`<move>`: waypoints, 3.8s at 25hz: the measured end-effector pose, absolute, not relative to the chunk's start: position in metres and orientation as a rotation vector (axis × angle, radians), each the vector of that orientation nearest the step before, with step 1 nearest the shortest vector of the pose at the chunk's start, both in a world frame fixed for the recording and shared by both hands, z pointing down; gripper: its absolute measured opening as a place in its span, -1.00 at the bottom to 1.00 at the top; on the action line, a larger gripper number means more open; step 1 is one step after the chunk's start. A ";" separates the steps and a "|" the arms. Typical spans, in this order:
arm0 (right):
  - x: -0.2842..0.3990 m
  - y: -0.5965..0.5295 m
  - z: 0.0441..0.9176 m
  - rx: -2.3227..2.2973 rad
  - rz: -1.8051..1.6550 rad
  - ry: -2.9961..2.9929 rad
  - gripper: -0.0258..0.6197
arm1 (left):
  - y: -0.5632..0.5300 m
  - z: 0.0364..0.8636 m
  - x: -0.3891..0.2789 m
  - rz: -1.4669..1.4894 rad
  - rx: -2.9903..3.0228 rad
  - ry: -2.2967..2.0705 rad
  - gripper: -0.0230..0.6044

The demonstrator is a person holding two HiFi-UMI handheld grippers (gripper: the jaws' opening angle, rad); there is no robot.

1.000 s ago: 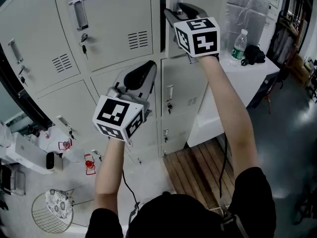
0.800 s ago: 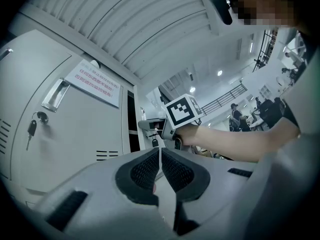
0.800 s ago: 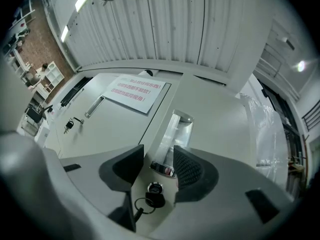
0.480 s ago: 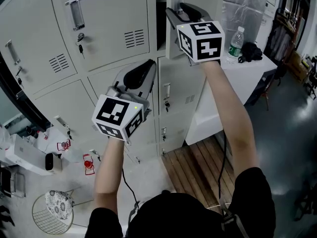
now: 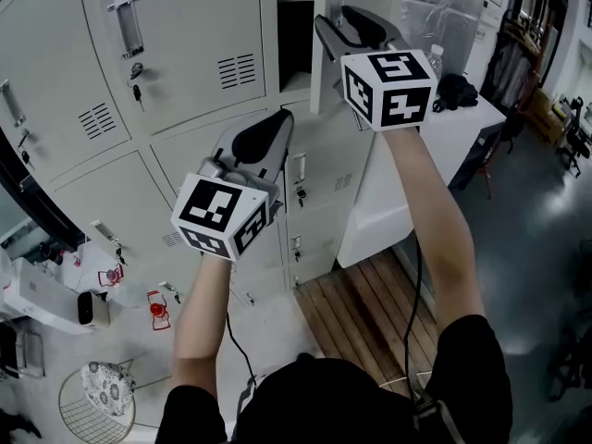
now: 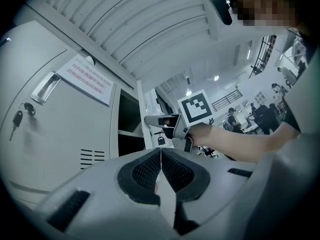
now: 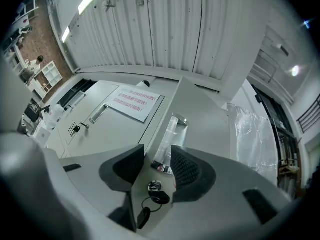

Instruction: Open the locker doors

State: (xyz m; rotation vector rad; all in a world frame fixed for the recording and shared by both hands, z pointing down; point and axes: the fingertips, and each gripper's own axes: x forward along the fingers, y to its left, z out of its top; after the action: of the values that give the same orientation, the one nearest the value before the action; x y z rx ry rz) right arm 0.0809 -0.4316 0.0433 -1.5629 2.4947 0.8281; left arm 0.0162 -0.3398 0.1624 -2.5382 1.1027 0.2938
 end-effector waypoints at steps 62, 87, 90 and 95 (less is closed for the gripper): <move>0.306 -0.361 0.048 -1.799 0.611 2.297 -0.80 | -0.322 0.175 0.170 0.323 -2.700 0.708 -0.87; 0.396 -0.400 0.057 -1.901 0.419 2.156 -0.90 | -0.329 0.180 0.180 0.281 -2.695 0.716 -0.87; 0.398 -0.402 0.056 -1.908 0.415 2.147 -0.90 | -0.332 0.179 0.176 0.280 -2.693 0.727 -0.87; 0.399 -0.400 0.054 -1.921 0.409 2.138 -0.90 | -0.330 0.177 0.170 0.282 -2.689 0.730 -0.87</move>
State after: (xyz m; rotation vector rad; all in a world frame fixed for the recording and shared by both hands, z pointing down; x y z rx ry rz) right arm 0.3994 -0.4002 0.0542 -1.9212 2.1380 0.4089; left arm 0.1704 -0.3304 0.1769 -2.6888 0.7301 0.2816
